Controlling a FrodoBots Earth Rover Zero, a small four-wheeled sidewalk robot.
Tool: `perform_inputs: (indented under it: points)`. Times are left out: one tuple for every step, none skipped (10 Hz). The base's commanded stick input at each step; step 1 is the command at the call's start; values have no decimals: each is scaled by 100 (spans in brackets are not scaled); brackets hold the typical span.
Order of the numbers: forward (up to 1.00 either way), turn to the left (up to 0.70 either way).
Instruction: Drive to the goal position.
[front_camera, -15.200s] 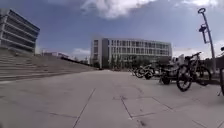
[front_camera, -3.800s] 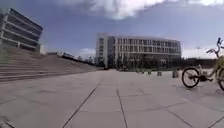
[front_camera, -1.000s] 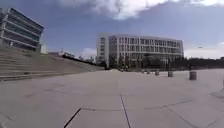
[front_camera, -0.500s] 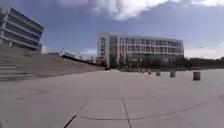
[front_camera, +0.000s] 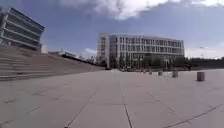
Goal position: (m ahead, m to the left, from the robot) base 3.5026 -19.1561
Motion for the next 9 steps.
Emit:
perform_inputs:
  points:
    - [50, 1]
    - [50, 1]
    - [50, 1]
    - [50, 1]
    - [50, 1]
    - [50, 1]
    - [50, 1]
    - [50, 1]
    - [50, 1]
